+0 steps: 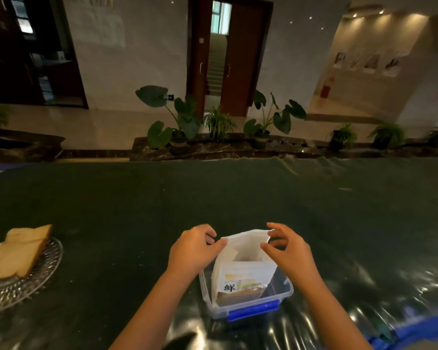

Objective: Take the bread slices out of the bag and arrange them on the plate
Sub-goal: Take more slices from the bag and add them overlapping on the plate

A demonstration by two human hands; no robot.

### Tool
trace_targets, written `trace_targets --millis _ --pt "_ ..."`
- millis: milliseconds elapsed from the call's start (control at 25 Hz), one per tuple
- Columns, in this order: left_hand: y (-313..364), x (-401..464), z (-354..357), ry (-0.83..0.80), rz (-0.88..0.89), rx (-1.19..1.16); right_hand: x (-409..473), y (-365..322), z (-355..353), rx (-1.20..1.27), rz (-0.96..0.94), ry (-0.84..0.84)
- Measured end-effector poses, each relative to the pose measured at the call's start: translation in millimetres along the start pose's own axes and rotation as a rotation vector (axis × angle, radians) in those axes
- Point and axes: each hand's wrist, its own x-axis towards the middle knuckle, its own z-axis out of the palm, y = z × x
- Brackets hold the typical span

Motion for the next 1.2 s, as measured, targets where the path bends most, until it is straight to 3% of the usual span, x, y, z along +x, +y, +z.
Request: trace_targets --millis 200,400,760,1080,1200 --pt "0.5 8.1 35.4 0.025 -0.081 0.095 17.8 41.1 3.5 -0.098 0.047 0.008" --pt "15.7 20.5 64.1 0.074 -0.118 0.215 47.2 53.4 3.3 -0.209 0.003 -0.117" --pt "20.4 15.5 74.8 0.29 -0.318 0.363 70.6 69.7 -2.2 -0.062 -0.02 -0.367" --pt "9.2 -13.6 65.3 0.24 -0.339 0.116 48.4 78.1 -24.5 -0.071 -0.008 -0.413" --pt "7.1 -23.1 68.2 0.192 -0.308 0.096 46.7 67.9 -35.0 -0.237 -0.058 -0.458"
